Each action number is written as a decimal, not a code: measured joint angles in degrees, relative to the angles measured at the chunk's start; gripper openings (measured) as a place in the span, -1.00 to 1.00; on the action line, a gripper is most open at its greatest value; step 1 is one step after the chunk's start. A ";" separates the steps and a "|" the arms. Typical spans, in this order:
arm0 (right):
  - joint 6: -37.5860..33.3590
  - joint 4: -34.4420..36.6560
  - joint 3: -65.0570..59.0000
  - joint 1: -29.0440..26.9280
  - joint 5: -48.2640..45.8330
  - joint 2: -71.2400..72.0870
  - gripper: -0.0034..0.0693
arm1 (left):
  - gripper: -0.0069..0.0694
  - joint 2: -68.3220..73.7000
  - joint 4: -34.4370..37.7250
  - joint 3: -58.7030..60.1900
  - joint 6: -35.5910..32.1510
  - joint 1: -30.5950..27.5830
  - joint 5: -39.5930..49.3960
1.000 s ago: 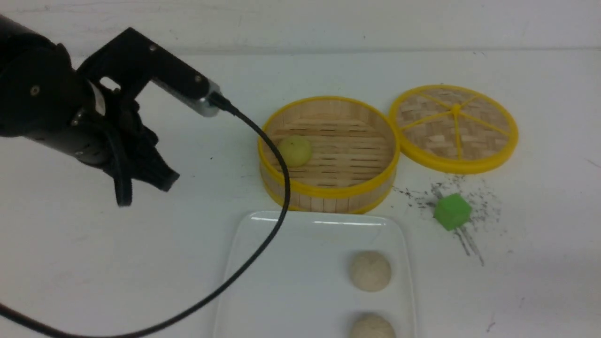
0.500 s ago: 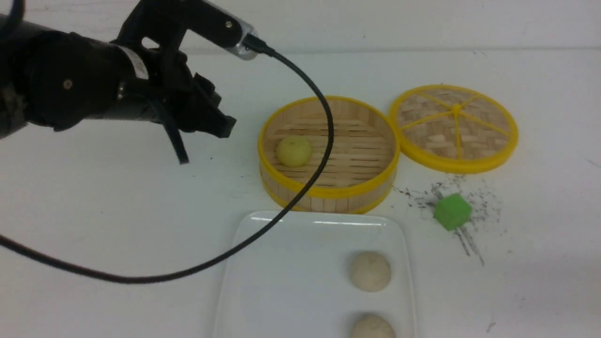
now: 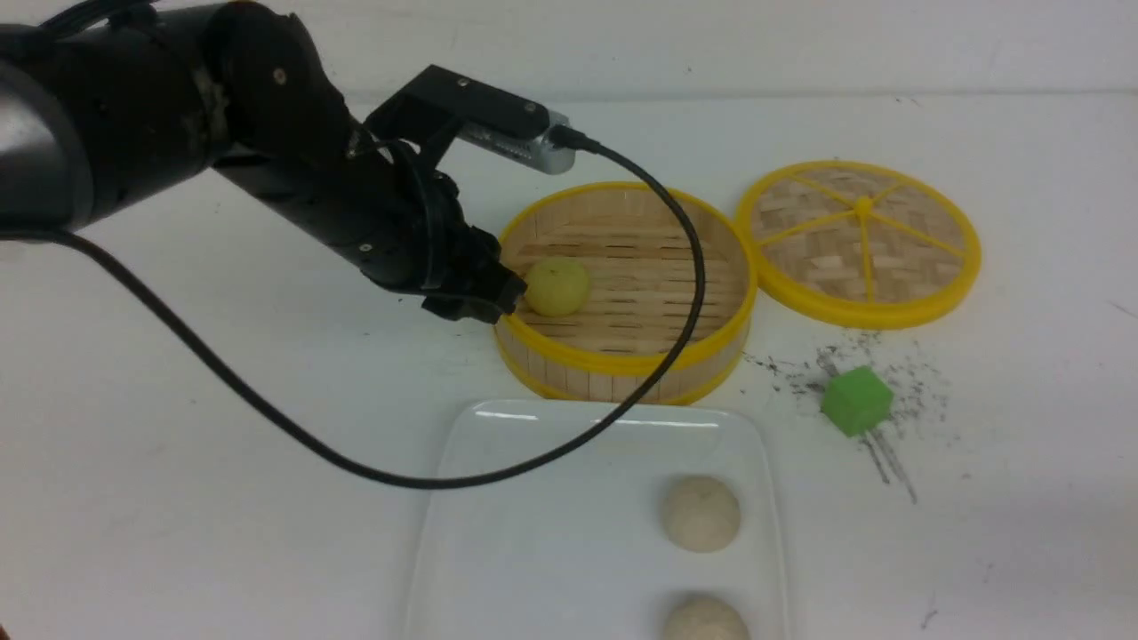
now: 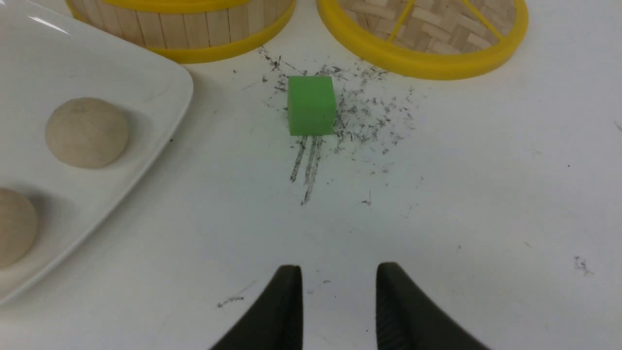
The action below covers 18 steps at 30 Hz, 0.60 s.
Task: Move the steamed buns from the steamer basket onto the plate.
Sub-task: Use the left arm to grab the steamed stuffed bun that is closest to it
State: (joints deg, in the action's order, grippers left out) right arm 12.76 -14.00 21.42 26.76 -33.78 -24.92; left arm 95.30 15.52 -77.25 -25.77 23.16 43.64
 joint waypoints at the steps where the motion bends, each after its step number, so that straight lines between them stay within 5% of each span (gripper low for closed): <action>1: 0.00 0.00 0.00 0.00 0.00 0.00 -0.24 | 0.02 0.00 0.87 0.00 -0.83 0.00 0.00; 12: 0.00 0.05 0.00 0.00 0.00 0.00 -0.24 | 0.06 0.00 7.12 0.00 -2.06 0.00 5.25; 18: 0.00 0.69 0.00 0.00 -0.06 0.00 -0.24 | 0.36 0.00 7.12 0.00 -5.24 0.00 5.05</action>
State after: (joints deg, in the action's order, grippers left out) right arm 12.76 -13.30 21.42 26.76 -33.83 -24.92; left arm 95.30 22.64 -77.25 -31.01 23.16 48.68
